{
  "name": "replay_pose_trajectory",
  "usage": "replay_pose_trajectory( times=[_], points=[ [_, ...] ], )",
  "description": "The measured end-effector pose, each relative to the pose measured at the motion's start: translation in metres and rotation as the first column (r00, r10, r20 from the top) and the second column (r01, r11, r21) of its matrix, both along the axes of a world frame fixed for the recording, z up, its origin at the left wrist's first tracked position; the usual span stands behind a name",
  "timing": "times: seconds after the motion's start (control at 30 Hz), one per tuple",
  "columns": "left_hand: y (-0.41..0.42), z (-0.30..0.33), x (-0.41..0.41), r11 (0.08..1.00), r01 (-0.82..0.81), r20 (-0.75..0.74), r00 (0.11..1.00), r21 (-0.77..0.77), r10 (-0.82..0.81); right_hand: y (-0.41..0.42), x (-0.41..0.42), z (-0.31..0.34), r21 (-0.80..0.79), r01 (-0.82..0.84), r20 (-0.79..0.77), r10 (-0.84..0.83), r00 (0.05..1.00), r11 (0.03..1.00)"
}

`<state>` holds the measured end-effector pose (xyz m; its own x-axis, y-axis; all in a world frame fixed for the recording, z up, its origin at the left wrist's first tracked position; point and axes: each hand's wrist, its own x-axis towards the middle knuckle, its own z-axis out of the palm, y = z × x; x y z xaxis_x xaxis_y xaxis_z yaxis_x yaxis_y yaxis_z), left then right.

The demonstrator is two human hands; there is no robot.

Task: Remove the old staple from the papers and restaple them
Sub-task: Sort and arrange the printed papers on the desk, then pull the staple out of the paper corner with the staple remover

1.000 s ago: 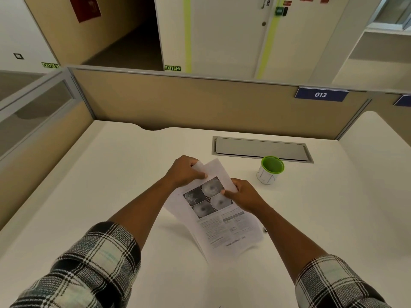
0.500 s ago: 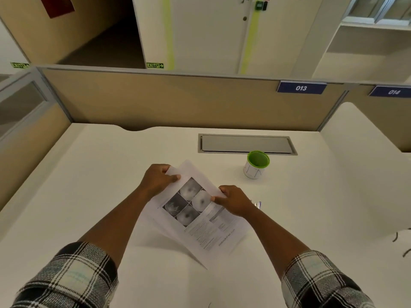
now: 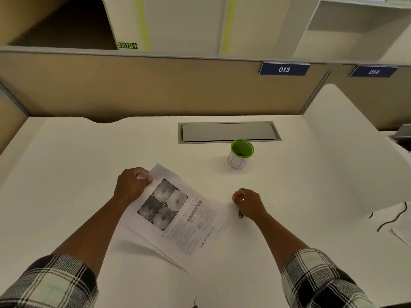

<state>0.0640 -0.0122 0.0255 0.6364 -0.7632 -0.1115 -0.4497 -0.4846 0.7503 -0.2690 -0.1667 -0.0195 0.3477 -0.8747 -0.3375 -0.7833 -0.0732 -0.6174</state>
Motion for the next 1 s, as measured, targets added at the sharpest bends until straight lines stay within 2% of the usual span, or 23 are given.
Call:
replay_pose_trajectory(
  times=[0.07, 0.17, 0.4, 0.47, 0.53, 0.67, 0.77, 1.0],
  points=[
    [-0.001, -0.004, 0.001, 1.0, -0.009, 0.001, 1.0, 0.013, 0.009, -0.004, -0.001, -0.006, -0.077, 0.103, -0.078, -0.109, 0.991, 0.992],
    [0.0, -0.008, 0.001, 0.999, -0.022, -0.016, 1.0, 0.032, 0.023, -0.005, 0.001, -0.013, -0.061, 0.124, -0.179, -0.134, 0.975, 0.99],
    [-0.003, -0.012, -0.007, 0.996, -0.045, -0.044, 0.998, 0.075, 0.049, -0.008, 0.009, -0.023, -0.007, 0.155, -0.101, -0.155, 0.983, 0.988],
    [-0.003, -0.013, -0.009, 0.995, -0.057, -0.054, 0.997, 0.076, 0.061, -0.011, 0.011, -0.018, 0.037, 0.131, -0.032, -0.129, 0.991, 0.991],
    [-0.003, -0.014, -0.012, 0.995, -0.066, -0.072, 0.995, 0.079, 0.072, -0.012, 0.015, -0.012, 0.092, 0.15, 0.102, -0.16, 0.982, 0.984],
    [-0.003, -0.015, -0.018, 0.991, -0.07, -0.117, 0.99, 0.11, 0.083, -0.005, 0.028, 0.003, 0.394, 0.176, 0.38, -0.334, 0.863, 0.902],
    [-0.003, -0.014, -0.025, 0.99, -0.07, -0.172, 0.981, 0.119, 0.089, 0.005, 0.04, 0.013, 0.515, 0.096, 0.447, -0.362, 0.818, 0.852],
    [0.0, -0.01, -0.041, 0.993, -0.062, -0.3, 0.95, 0.098, 0.089, 0.031, 0.057, 0.024, 0.66, -0.053, 0.515, -0.4, 0.758, 0.75]
  ],
)
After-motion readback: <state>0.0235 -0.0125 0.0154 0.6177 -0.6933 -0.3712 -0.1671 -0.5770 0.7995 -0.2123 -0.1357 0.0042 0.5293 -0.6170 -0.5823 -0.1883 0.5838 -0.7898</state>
